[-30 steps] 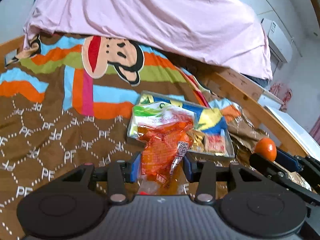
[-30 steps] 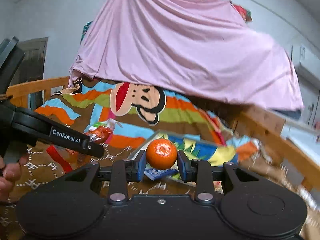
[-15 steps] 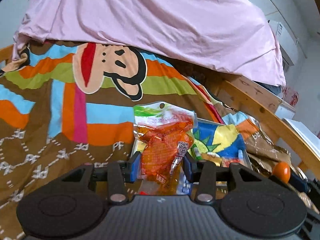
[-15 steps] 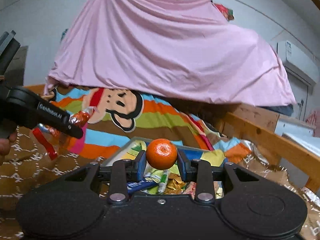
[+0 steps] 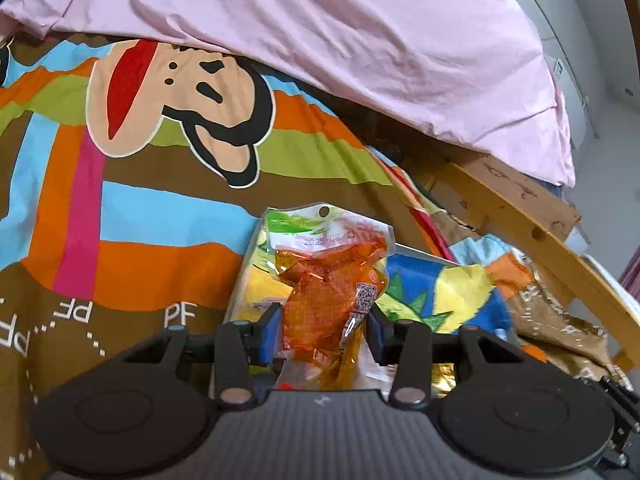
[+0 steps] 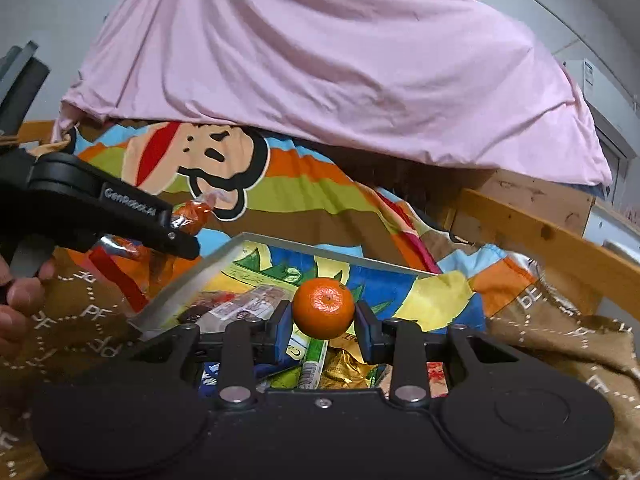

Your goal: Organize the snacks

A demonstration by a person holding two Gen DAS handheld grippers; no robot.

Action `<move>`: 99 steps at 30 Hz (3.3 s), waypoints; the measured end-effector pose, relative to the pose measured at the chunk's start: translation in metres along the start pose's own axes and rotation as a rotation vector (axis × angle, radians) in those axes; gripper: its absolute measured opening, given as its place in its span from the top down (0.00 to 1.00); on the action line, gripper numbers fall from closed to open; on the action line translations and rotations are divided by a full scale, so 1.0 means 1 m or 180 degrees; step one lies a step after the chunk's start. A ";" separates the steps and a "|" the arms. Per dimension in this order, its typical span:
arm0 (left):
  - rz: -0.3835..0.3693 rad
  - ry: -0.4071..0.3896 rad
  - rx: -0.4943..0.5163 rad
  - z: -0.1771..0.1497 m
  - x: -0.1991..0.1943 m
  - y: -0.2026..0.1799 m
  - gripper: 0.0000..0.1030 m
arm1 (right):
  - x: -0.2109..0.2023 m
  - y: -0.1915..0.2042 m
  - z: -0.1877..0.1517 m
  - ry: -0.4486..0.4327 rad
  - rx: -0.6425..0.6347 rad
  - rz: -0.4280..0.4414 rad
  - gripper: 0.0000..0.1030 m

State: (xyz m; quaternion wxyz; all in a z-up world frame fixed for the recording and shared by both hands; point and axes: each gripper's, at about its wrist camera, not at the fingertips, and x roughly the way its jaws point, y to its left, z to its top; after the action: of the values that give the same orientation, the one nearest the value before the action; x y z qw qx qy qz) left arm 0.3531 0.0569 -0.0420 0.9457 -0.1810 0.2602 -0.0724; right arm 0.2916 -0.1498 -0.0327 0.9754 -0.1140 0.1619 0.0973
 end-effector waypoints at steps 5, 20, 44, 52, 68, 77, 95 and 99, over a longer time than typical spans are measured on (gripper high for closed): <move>-0.0141 0.0077 -0.0135 -0.001 0.027 0.015 0.54 | 0.025 0.000 -0.007 0.0098 0.0048 0.0019 0.66; -0.0149 0.0216 0.0057 -0.010 0.065 0.024 0.53 | 0.083 0.015 -0.017 0.0287 0.0043 0.0048 0.66; -0.0140 0.0053 0.0116 -0.005 0.050 0.014 0.18 | 0.071 0.013 -0.019 0.0316 0.0090 -0.0034 0.36; -0.0083 -0.0144 0.0194 0.008 0.003 -0.015 0.06 | 0.024 -0.021 0.011 0.0059 0.0501 -0.0188 0.16; 0.0279 -0.0582 0.0471 0.018 -0.140 -0.068 0.01 | -0.100 -0.059 0.048 -0.0446 0.0929 -0.0079 0.01; 0.0459 -0.0730 0.0530 -0.026 -0.213 -0.084 0.00 | -0.175 -0.062 0.030 -0.0472 0.0964 0.0027 0.01; 0.0644 -0.0233 0.0686 -0.127 -0.281 -0.079 0.00 | -0.265 -0.036 -0.033 0.0073 0.0975 -0.0012 0.01; 0.0640 -0.0213 0.0772 -0.134 -0.286 -0.084 0.00 | -0.270 -0.026 -0.039 0.0183 0.0869 -0.0020 0.01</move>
State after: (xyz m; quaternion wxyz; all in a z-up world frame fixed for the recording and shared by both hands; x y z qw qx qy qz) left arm 0.0361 0.0046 0.0163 0.9712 -0.0409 0.2347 -0.0022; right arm 0.0358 -0.2261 0.0273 0.9770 0.0165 0.2012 0.0679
